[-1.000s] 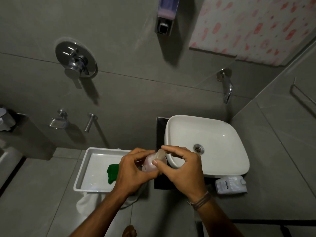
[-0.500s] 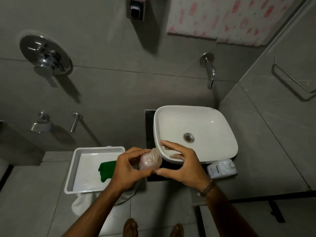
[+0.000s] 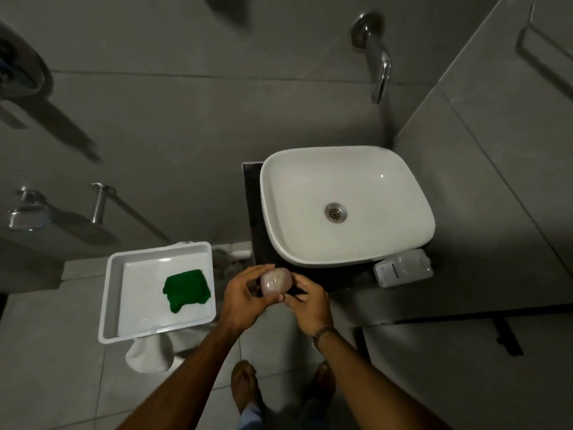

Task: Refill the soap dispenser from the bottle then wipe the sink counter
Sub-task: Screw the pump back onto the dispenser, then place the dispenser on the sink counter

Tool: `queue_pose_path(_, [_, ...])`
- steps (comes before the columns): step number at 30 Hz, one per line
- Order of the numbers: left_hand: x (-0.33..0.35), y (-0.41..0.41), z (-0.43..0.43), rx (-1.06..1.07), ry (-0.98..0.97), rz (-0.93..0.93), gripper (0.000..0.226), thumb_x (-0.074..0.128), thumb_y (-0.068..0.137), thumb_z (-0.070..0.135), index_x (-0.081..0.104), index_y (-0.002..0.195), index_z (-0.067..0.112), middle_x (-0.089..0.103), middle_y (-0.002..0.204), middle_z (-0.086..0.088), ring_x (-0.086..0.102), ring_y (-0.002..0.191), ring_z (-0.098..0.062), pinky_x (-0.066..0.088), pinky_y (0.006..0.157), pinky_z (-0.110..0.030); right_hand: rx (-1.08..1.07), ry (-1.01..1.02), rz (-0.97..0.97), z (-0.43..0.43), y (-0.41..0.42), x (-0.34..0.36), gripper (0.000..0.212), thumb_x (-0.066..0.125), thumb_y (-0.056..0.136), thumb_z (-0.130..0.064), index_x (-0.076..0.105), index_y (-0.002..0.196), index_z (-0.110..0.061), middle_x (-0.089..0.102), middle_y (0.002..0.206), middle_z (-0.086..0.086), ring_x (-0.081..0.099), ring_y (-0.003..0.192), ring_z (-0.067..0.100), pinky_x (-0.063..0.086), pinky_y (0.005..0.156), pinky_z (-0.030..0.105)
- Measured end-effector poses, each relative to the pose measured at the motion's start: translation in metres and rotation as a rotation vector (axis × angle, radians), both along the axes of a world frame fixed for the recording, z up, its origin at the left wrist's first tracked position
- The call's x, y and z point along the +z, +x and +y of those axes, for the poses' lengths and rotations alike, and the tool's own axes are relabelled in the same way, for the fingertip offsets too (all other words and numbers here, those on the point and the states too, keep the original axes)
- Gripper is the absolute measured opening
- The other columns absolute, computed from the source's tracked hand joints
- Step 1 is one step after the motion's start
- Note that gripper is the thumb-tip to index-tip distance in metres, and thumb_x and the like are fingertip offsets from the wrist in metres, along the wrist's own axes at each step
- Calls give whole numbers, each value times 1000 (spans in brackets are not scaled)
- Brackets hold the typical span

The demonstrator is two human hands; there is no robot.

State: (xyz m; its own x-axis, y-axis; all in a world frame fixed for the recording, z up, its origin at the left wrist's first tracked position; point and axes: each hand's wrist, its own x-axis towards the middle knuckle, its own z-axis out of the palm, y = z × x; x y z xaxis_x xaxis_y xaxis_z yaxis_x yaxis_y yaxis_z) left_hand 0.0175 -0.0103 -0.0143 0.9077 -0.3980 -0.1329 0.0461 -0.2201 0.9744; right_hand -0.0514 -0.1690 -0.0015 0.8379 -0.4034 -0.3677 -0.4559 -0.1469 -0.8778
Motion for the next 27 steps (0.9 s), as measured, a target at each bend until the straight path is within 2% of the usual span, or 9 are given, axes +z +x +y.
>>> queue_pose_path(5, [-18, 13, -7, -2, 33, 0, 72, 101, 60, 18, 74, 127, 15, 74, 124, -4, 72, 114, -15, 59, 98, -30, -71, 47, -14, 1, 11, -16, 50, 74, 83, 9, 69, 127, -13, 74, 116, 0, 71, 107, 13, 59, 87, 20])
queue_pose_path(10, [-24, 18, -13, 7, 79, 4, 70, 99, 63, 5, 73, 128, 13, 73, 122, -2, 70, 109, 4, 57, 95, -18, -101, 83, -13, 1, 16, -21, 49, 72, 84, 11, 69, 127, -13, 74, 117, 2, 70, 109, 15, 60, 92, 28])
queue_pose_path(12, [-20, 18, -14, 5, 82, 10, 71, 99, 63, 5, 72, 128, 15, 72, 122, 1, 69, 108, 6, 59, 96, -22, -113, 113, -8, 1, 17, -21, 51, 72, 84, 11, 68, 129, -12, 73, 119, 5, 70, 111, 17, 60, 93, 30])
queue_pose_path(14, [-14, 18, -14, -2, 84, 7, 79, 99, 62, 5, 68, 134, 15, 70, 126, 3, 68, 113, 4, 59, 101, -30, -107, 146, -5, 2, 16, -22, 54, 72, 84, 12, 65, 132, -11, 71, 123, 5, 69, 112, 17, 59, 89, 22])
queue_pose_path(18, [-10, -5, -5, 141, 180, -36, 116, 105, 53, 17, 46, 152, 15, 54, 145, -5, 54, 132, -17, 49, 107, -39, -165, 190, 69, -8, -3, -21, 65, 69, 85, 15, 53, 143, -11, 59, 131, 1, 65, 111, 18, 57, 83, 15])
queue_pose_path(21, [-6, -66, 3, 309, 293, -178, 74, 94, 67, 38, 51, 127, 46, 53, 121, 16, 59, 112, -19, 55, 93, -44, -250, 121, 129, -37, -36, -21, 59, 66, 87, 16, 58, 139, -11, 63, 132, 7, 67, 111, 24, 58, 94, 29])
queue_pose_path(23, [5, -98, -16, 191, 214, -216, 43, 79, 76, 45, 55, 112, 48, 56, 107, 28, 64, 99, -15, 55, 85, -34, -316, 70, 154, -62, -63, -23, 53, 64, 86, 18, 63, 133, -7, 66, 127, 14, 67, 110, 29, 59, 88, 25])
queue_pose_path(25, [16, -112, -60, 8, 226, -357, 35, 75, 81, 47, 60, 112, 43, 59, 108, 26, 62, 99, -11, 51, 84, -29, -380, 5, 177, -92, -93, -22, 47, 62, 85, 21, 66, 126, -3, 69, 122, 18, 69, 107, 32, 57, 82, 21])
queue_pose_path(27, [37, -108, -120, -106, 306, -461, 48, 76, 79, 51, 59, 123, 42, 58, 115, 17, 56, 102, -13, 49, 82, -35, -447, -44, 189, -124, -118, -18, 43, 63, 86, 19, 68, 124, -1, 70, 119, 16, 69, 105, 30, 56, 80, 20])
